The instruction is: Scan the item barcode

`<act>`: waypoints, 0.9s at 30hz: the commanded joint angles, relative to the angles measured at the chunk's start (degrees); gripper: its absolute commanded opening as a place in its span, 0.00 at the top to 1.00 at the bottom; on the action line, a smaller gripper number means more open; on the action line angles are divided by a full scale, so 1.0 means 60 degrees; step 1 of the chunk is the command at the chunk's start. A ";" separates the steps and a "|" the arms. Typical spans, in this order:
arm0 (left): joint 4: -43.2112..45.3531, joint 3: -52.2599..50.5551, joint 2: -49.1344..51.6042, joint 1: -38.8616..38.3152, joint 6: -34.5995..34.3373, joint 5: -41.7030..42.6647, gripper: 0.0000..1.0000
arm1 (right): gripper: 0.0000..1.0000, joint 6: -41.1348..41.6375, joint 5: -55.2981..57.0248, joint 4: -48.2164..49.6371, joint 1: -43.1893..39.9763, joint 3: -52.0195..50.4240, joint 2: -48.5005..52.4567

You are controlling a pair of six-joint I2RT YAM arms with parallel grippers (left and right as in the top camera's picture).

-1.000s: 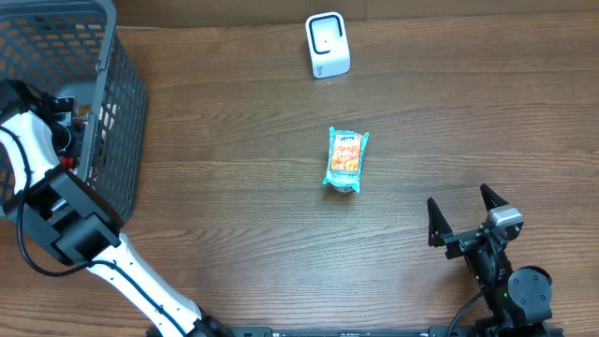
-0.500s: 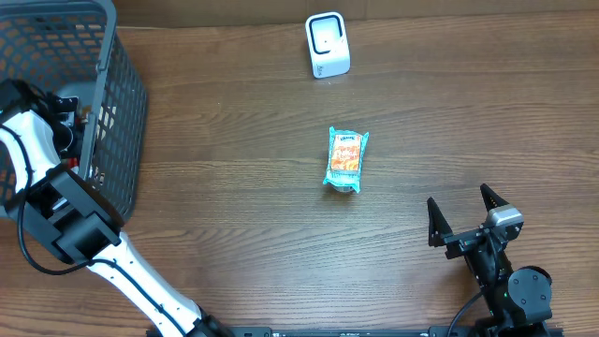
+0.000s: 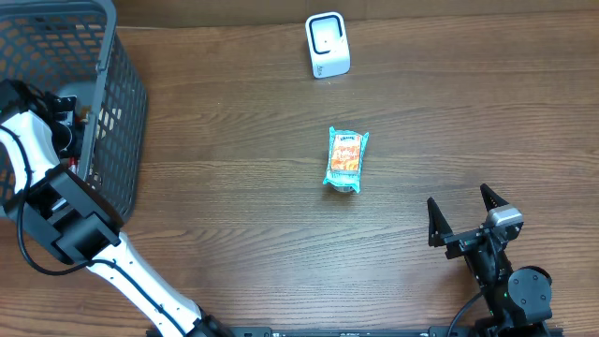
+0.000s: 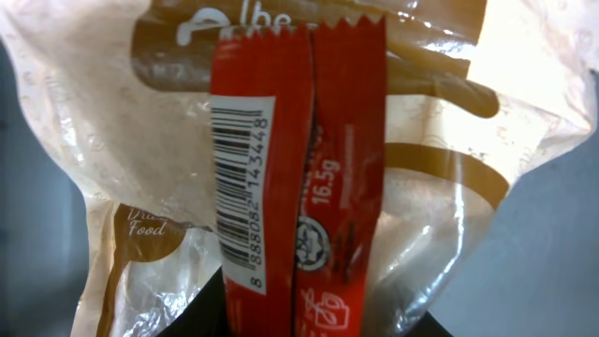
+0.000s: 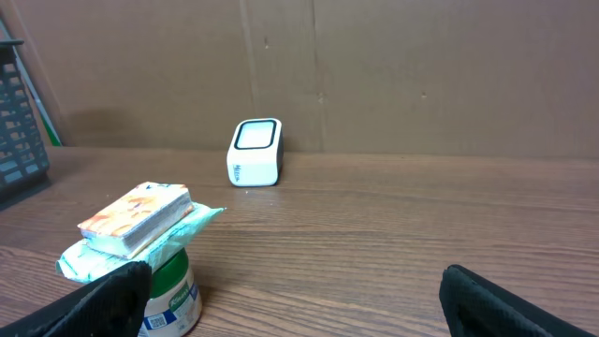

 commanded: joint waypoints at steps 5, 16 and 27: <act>0.0080 -0.0113 -0.0852 -0.0033 -0.0503 0.0601 0.96 | 0.00 0.0036 0.0015 0.0022 -0.0036 -0.0098 -0.0087; 0.0138 -0.0113 -0.1938 -0.0015 -0.0987 0.0561 0.96 | 0.00 0.0036 0.0011 0.0022 -0.0036 -0.0098 -0.0087; 0.0058 -0.0113 -0.2204 -0.0022 -0.1665 0.0546 0.96 | 0.00 0.0036 0.0015 0.0022 -0.0036 -0.0098 -0.0087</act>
